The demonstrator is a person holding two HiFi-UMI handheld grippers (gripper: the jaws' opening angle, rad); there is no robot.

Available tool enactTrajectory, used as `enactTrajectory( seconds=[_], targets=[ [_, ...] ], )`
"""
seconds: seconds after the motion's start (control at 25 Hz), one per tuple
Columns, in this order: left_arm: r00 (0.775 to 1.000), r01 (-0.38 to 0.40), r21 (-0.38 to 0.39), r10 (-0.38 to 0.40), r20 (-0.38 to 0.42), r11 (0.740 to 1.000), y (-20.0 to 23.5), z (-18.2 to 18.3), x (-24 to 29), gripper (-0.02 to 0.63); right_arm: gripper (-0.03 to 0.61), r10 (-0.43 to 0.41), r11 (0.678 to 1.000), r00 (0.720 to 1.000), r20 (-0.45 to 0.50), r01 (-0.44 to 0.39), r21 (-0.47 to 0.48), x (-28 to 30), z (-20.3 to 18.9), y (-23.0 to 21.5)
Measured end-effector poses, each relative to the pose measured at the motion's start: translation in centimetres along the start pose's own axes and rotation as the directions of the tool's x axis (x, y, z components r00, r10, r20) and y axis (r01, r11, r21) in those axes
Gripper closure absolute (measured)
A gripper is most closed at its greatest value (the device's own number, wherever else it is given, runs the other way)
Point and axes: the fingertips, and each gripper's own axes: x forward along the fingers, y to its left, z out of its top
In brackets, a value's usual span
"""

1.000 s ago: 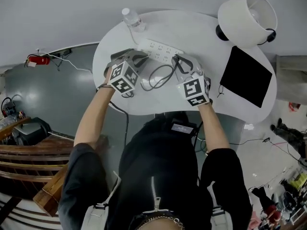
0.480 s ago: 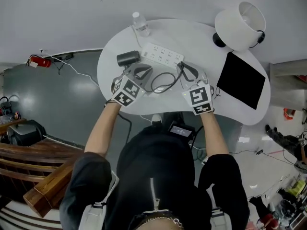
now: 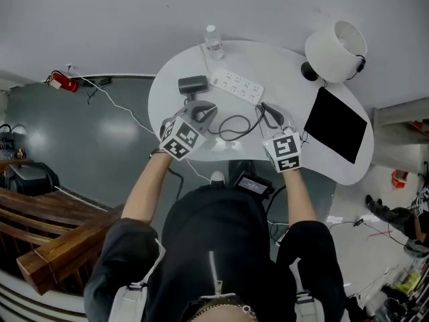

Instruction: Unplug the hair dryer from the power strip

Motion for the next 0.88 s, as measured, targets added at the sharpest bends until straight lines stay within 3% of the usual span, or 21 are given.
enactTrajectory(
  seconds=[0.88],
  targets=[
    [0.999, -0.036, -0.017, 0.036, 0.02, 0.999, -1.8, -1.3, -4.1, 0.592, 0.532, 0.041, 0.998, 0.999, -0.019, -0.042, -0.047, -1.0, 0.5, 2.0]
  ],
)
